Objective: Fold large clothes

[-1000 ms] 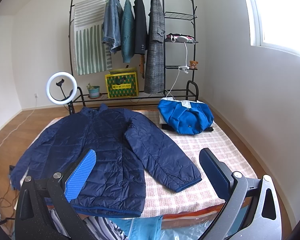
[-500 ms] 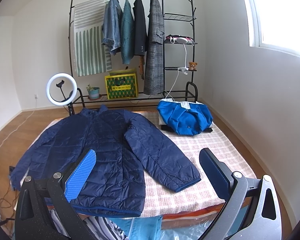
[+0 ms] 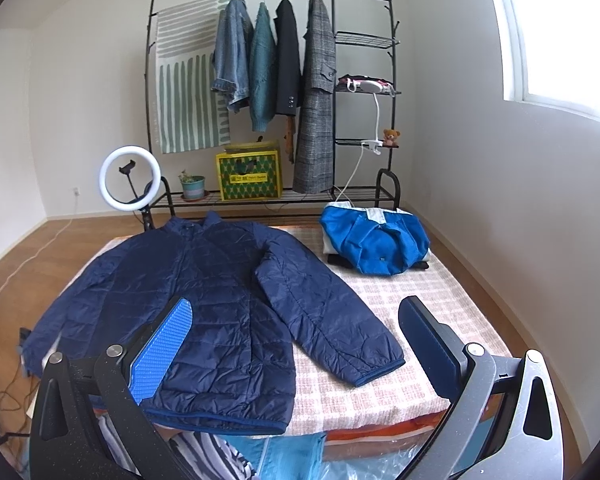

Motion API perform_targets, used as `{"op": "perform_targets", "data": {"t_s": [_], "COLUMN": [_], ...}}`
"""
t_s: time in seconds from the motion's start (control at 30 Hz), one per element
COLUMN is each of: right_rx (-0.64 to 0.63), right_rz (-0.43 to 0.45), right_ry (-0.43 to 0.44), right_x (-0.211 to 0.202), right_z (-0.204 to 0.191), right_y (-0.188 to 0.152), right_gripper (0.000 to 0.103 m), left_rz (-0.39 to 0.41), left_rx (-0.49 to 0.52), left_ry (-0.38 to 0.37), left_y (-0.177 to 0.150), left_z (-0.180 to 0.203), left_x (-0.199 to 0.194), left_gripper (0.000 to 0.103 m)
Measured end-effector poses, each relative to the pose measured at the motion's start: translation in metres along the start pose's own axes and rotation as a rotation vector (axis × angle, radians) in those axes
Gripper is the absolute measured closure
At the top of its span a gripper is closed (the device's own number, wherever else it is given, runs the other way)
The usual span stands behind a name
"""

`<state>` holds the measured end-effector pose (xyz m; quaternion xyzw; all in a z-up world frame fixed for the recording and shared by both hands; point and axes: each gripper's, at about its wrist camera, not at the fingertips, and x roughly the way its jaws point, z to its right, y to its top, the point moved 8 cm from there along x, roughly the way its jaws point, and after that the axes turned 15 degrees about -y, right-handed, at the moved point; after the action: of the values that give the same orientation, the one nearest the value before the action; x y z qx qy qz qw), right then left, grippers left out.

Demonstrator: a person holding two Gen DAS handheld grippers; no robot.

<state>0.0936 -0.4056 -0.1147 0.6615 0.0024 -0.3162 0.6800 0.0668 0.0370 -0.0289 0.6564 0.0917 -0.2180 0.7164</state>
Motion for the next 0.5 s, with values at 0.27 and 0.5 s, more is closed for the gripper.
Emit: {"op": "perform_targets", "data": {"t_s": [0.27,0.5], "right_rx": [-0.076,-0.087], "right_rz": [0.075,0.038], "right_ry": [0.066,0.176], "right_x": [-0.012,-0.007], "right_z": [-0.022,-0.056], "right_y": [-0.001,-0.009], "right_gripper": [0.001,0.0], "left_rz": [0.018,-0.052], "left_rx": [-0.069,-0.279], "left_ry": [0.115,0.149], "left_y": [-0.023,-0.08], "left_z": [-0.069,-0.164], "left_x": [-0.014,-0.006], "left_gripper": [0.0,0.001]}}
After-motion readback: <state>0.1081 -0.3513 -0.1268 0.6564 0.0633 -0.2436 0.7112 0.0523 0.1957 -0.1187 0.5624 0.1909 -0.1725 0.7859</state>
